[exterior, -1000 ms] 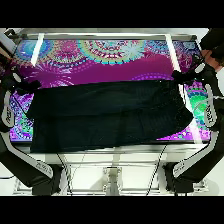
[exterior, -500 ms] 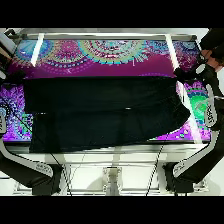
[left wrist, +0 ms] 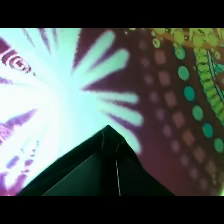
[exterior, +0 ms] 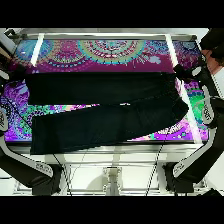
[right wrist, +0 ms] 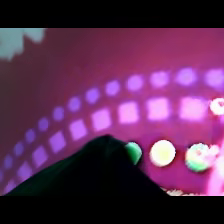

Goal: Fold the clothes and pants, and hang the long-sleeved shirts on hangers.

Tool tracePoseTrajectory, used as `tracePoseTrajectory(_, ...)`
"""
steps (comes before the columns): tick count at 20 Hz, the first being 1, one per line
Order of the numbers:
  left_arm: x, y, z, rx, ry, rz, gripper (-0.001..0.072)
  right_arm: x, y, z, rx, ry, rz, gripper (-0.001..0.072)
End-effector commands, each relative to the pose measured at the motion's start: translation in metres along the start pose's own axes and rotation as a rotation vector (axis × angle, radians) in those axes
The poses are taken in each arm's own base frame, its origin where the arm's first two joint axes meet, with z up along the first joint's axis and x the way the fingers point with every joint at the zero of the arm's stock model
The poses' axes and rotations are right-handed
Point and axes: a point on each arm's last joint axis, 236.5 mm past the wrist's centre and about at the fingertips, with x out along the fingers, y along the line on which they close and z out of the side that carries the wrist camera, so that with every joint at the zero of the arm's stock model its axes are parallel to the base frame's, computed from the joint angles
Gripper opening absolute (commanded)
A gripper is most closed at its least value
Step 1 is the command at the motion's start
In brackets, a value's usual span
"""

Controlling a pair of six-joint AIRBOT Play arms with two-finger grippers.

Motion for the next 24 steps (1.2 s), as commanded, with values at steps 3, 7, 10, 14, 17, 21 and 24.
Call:
tracePoseTrajectory(3, 0.012, -0.010, -0.015, -0.017, 0.020, -0.024, 0.0250, 0.012, 0.011, -0.007, 0.017, 0.018, 0.034, 0.0344)
tracePoseTrajectory(7, -0.013, -0.014, 0.000, 0.097, 0.015, -0.028, 0.0250, -0.030, 0.003, 0.027, -0.098, 0.080, -0.041, 0.0345)
tracePoseTrajectory(10, -0.046, 0.000, 0.005, 0.159, 0.083, 0.001, 0.0250, -0.081, -0.037, 0.021, -0.261, 0.267, -0.165, 0.0351)
tracePoseTrajectory(14, -0.104, 0.042, -0.013, 0.257, 0.278, 0.097, 0.0250, -0.151, -0.091, -0.021, -0.348, 0.546, -0.260, 0.0272)
tracePoseTrajectory(17, -0.148, 0.064, -0.046, 0.361, 0.397, 0.106, 0.0304, -0.185, -0.113, -0.043, -0.313, 0.592, -0.273, 0.0273)
tracePoseTrajectory(21, -0.192, 0.105, -0.104, 0.340, 0.478, 0.141, 0.0304, -0.201, -0.145, -0.080, -0.310, 0.523, -0.279, 0.0274)
tracePoseTrajectory(24, -0.223, 0.137, -0.141, 0.307, 0.510, 0.172, 0.0304, -0.195, -0.158, -0.132, -0.267, 0.547, -0.188, 0.0325)
